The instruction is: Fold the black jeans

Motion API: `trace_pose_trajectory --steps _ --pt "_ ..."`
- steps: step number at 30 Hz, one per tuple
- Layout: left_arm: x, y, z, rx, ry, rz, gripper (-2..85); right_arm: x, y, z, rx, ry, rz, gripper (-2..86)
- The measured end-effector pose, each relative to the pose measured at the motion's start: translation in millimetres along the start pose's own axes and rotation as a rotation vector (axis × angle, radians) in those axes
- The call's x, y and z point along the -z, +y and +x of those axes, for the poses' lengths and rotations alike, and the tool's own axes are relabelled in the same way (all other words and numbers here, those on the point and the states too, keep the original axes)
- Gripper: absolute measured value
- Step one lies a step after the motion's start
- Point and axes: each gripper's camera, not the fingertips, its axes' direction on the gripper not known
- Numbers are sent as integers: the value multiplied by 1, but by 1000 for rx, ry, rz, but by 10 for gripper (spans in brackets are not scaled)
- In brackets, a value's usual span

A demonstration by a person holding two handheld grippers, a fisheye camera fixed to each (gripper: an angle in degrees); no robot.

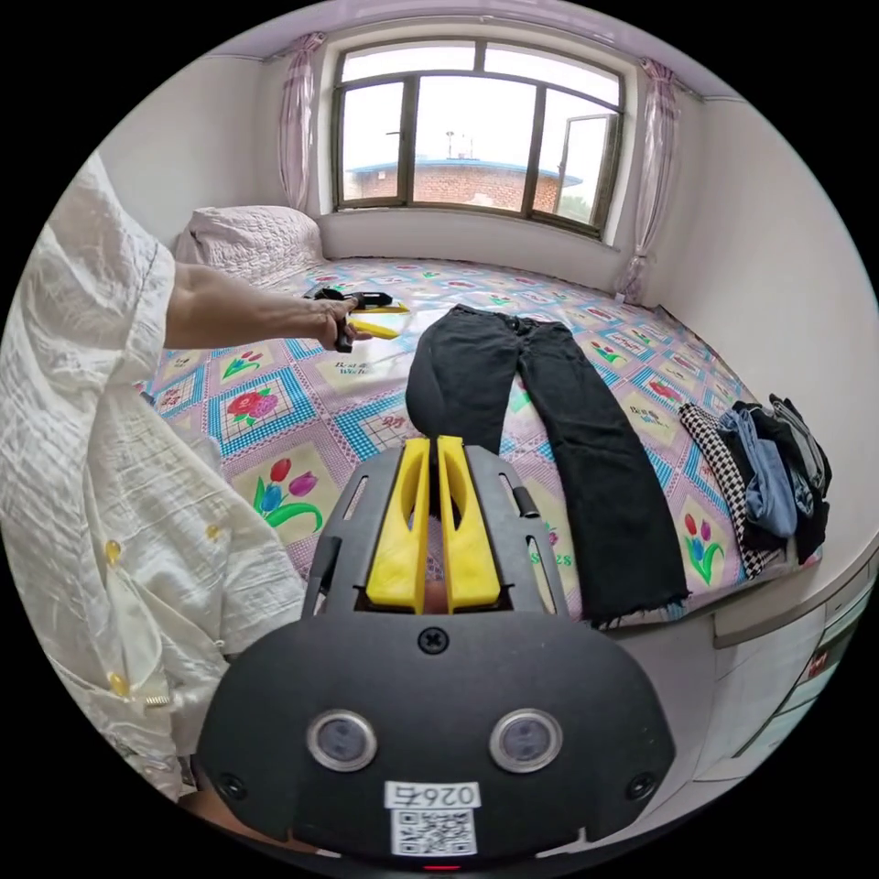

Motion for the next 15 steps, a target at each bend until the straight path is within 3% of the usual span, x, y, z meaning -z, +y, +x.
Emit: trace_pose_trajectory --steps 10,15 --pt "-74 -152 20 16 -209 -35 166 63 -2 -1 -86 -5 139 -15" --pt "-148 -257 0 6 -239 -136 178 85 -6 -5 -306 10 142 -15"
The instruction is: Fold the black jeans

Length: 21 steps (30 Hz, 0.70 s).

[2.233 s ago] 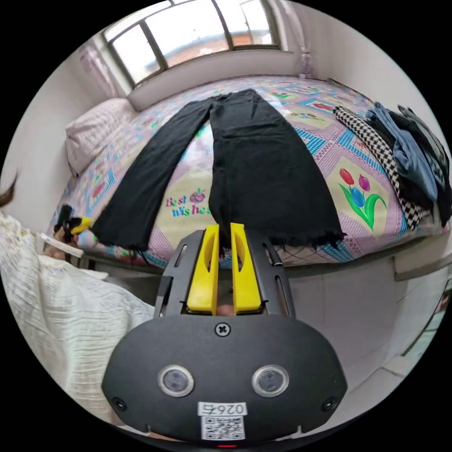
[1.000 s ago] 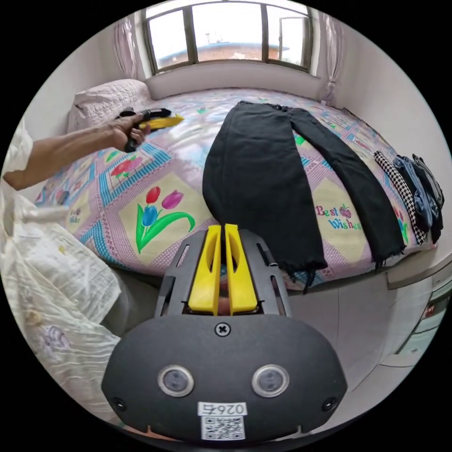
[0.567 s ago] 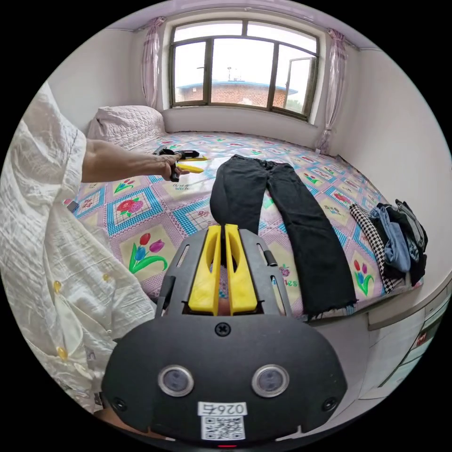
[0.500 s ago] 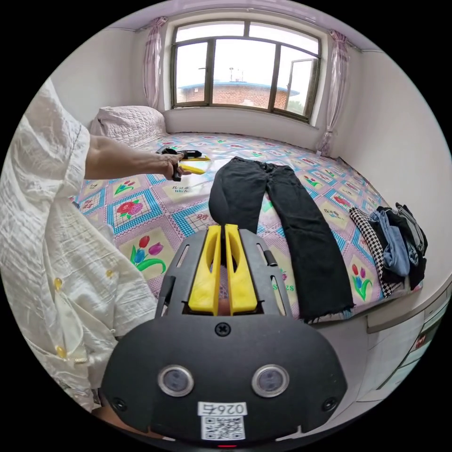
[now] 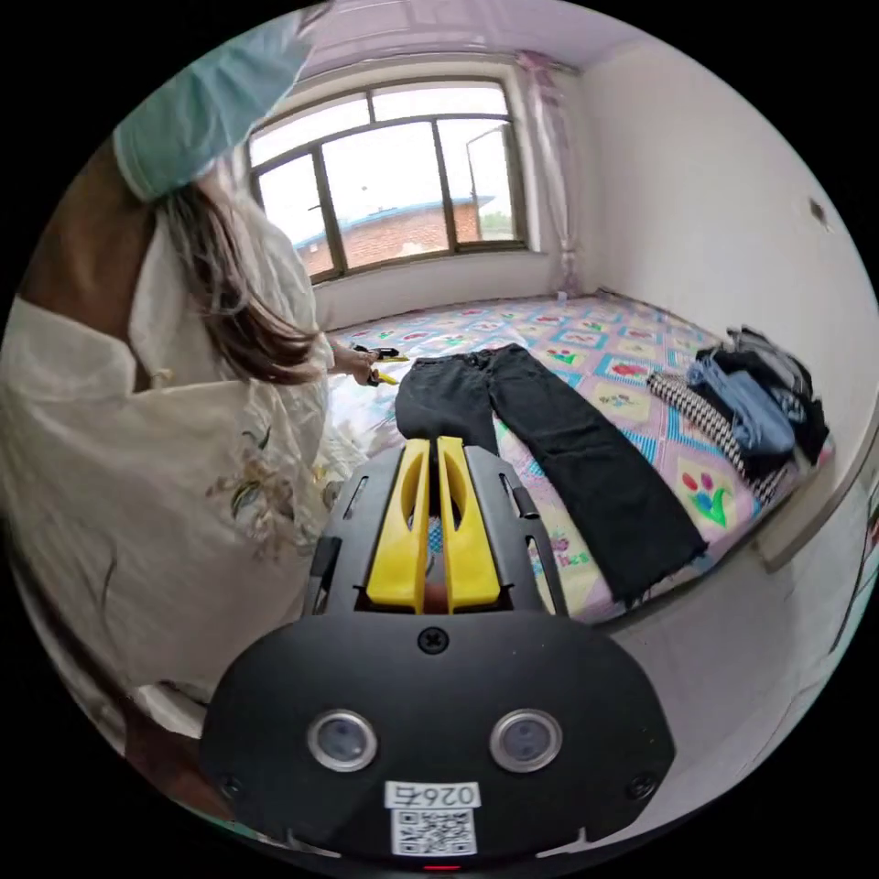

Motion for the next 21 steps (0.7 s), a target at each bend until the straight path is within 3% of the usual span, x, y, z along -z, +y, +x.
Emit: trace_pose_trajectory --steps 6,11,21 --pt "-55 -91 -5 -78 21 -71 160 8 -38 -15 -164 2 -123 -15" --pt "-99 -124 -34 5 82 -166 38 27 -58 -21 -224 9 -90 -15" --pt "-103 -122 -34 -64 298 -45 13 60 -80 -19 -291 -42 -163 -15"
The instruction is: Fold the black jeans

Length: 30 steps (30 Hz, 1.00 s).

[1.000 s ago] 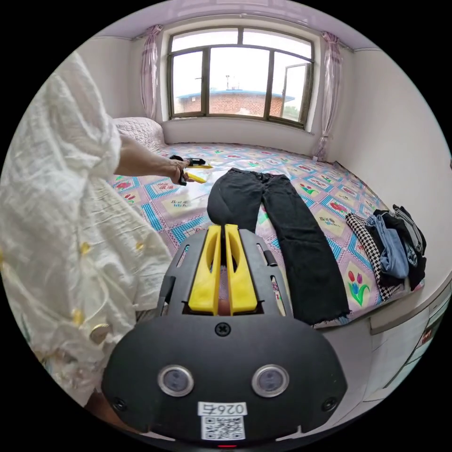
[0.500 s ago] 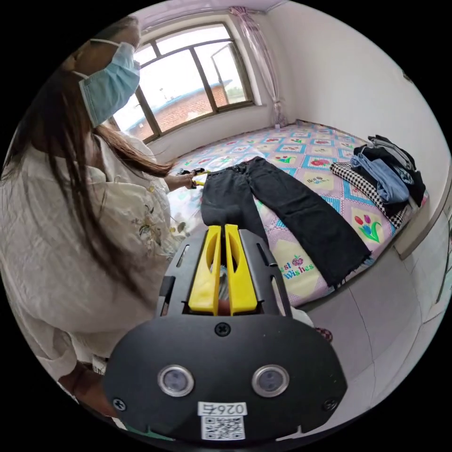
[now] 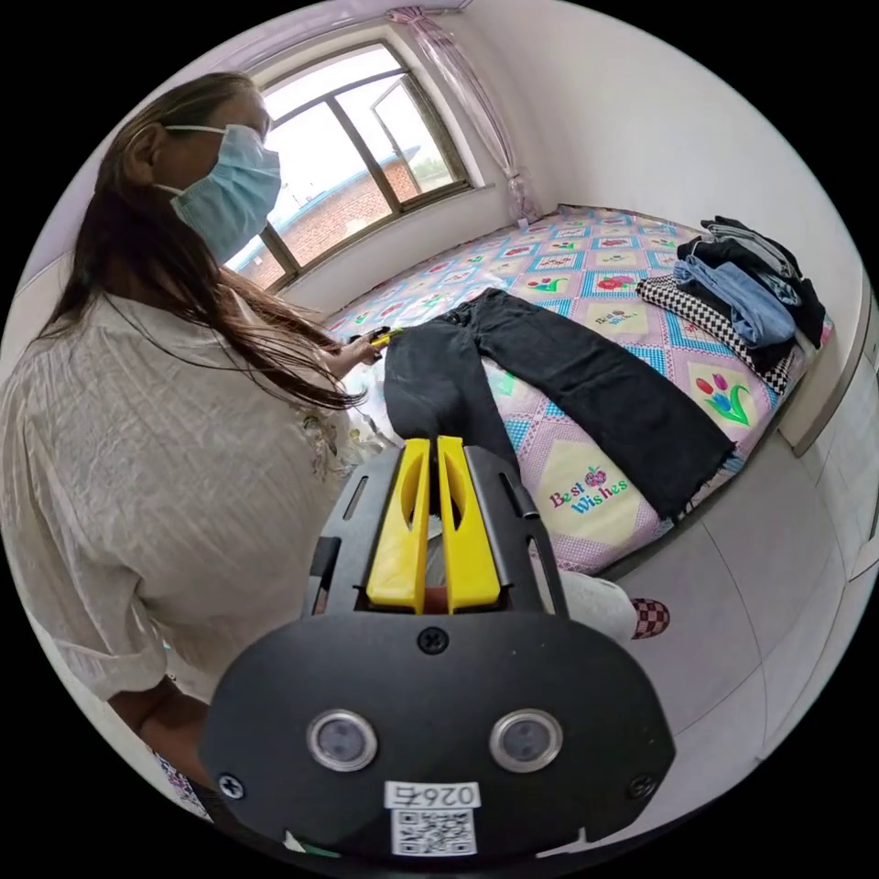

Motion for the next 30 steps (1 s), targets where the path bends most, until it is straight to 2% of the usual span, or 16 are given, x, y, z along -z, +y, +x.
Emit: trace_pose_trajectory --steps 4,9,17,23,27,30 --pt "-36 -10 43 -75 -17 -5 13 13 -19 26 -49 26 -40 -15" --pt "-113 -25 102 -180 -159 -78 18 39 -49 131 -246 -62 24 -16" --pt "-320 -38 164 -290 -494 -228 49 12 -97 328 -560 -275 70 -15" --pt "-454 -19 149 -326 -623 -462 12 -37 -123 423 -788 -177 -36 7" --pt "-503 6 149 -433 -634 -508 -7 -41 -127 431 -842 -62 36 34" --pt "-526 44 153 -566 -474 -529 -9 -36 -121 417 -849 -26 121 46"
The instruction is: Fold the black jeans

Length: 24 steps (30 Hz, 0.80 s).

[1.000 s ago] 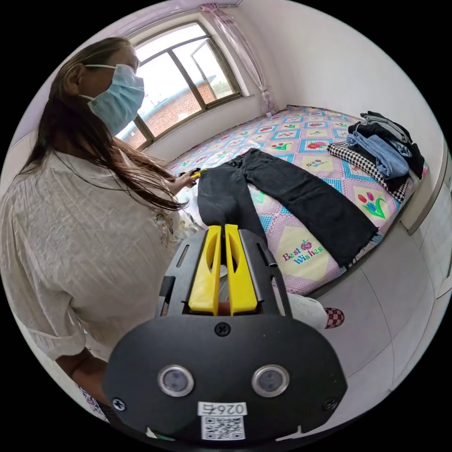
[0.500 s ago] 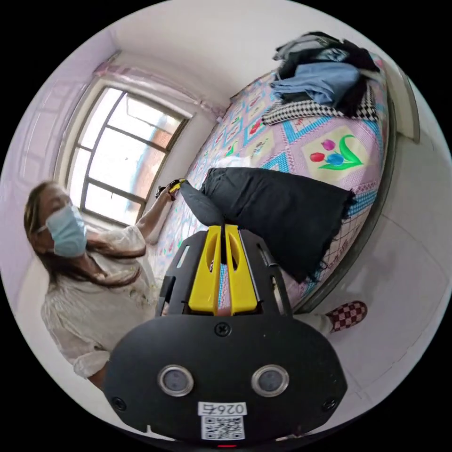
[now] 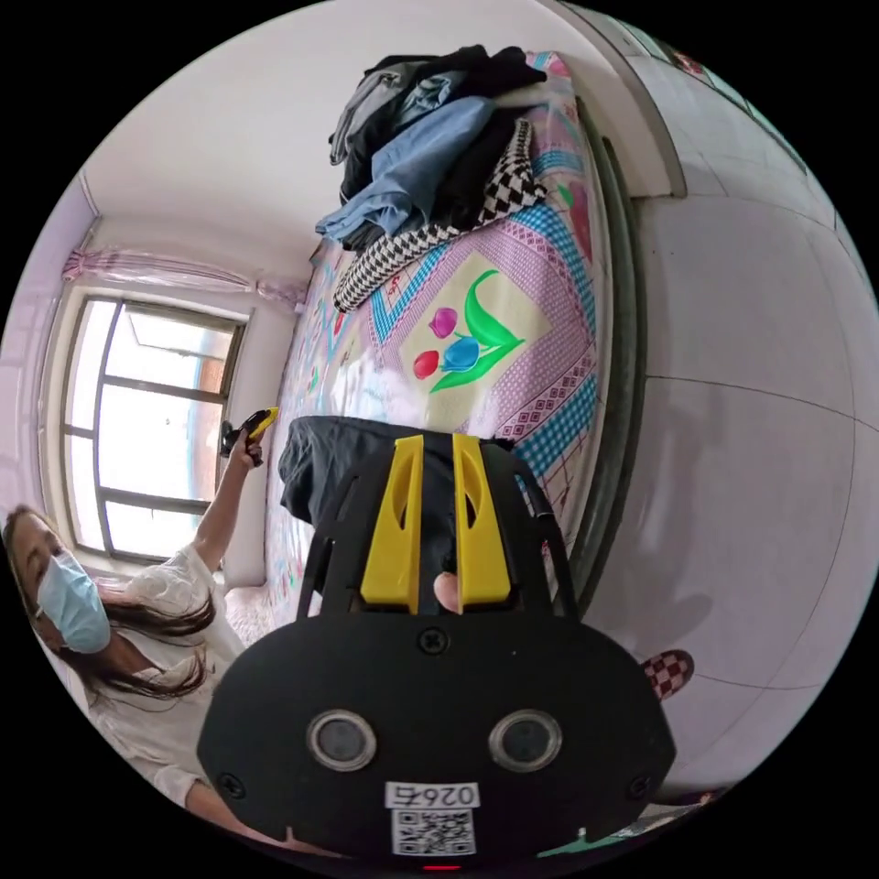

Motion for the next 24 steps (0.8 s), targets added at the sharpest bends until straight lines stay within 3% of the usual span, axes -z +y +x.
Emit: trace_pose_trajectory --steps 11,15,18,21,24 --pt "-171 184 213 -1074 -268 -150 -10 -75 82 -101 331 430 46 74" --pt "-223 193 233 -1159 -199 -317 -10 -124 82 -131 460 656 -12 48" --pt "-272 191 232 -1142 -191 -523 -10 -146 81 -133 465 711 -55 -4" --pt "-277 180 228 -1079 -135 -537 -10 -139 87 -131 425 616 -55 -13" --pt "-252 174 223 -999 -25 -420 -10 -107 100 -136 382 481 56 -15"
